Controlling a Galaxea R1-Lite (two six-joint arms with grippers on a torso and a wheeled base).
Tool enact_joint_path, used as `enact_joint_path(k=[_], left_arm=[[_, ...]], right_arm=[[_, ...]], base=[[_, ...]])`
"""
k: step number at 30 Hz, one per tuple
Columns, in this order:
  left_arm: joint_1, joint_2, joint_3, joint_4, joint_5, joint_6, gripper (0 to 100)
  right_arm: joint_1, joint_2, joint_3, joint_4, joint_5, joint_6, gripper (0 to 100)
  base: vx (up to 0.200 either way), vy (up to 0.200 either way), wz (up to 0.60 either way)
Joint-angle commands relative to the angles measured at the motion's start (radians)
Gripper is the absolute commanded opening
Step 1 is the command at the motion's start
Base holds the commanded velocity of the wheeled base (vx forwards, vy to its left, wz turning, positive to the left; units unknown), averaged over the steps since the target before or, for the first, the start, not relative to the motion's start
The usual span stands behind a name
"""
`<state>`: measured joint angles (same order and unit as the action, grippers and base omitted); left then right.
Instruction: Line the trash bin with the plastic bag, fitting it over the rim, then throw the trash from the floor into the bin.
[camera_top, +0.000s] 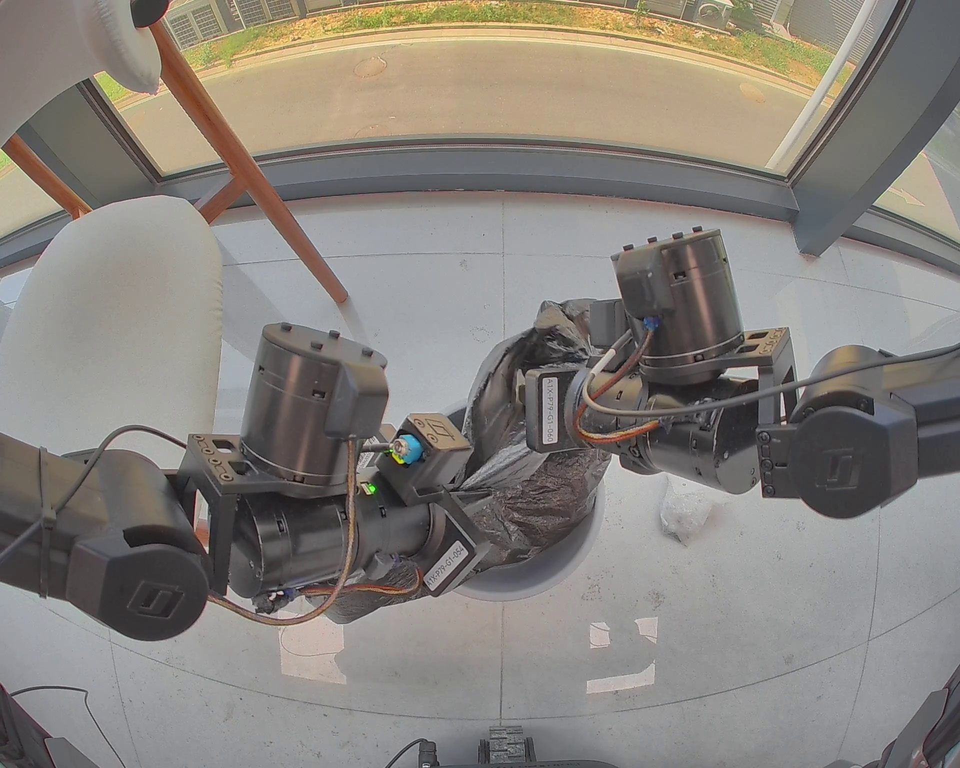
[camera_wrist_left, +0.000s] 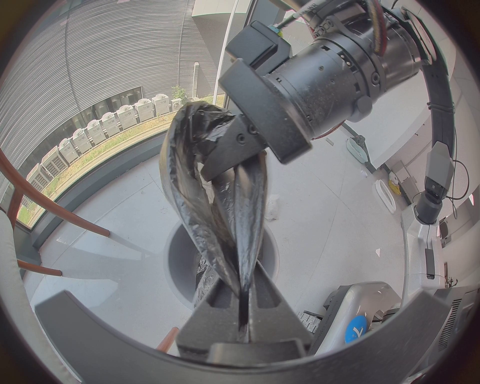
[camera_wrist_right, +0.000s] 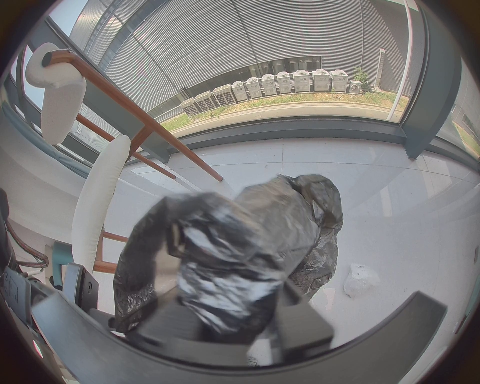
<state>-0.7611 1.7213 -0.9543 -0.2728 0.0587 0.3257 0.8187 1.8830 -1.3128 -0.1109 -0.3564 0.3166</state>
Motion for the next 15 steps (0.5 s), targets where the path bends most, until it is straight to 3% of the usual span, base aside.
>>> enact_joint_path(k=[1,15], left_arm=[[0.000,0.046,0.000,0.000,0.000,-0.007,0],[0.005,0.072,-0.006,-0.006,0.000,-0.062,0]], right_arm=[[-0.009,0.002,0.029,-0.006,0.005,0.001,0],[-0.036,0.022,0.012,-0.007,0.013,0.002,0]], base=[[0.000,0.000,0.00],[0.000,0.000,0.00]])
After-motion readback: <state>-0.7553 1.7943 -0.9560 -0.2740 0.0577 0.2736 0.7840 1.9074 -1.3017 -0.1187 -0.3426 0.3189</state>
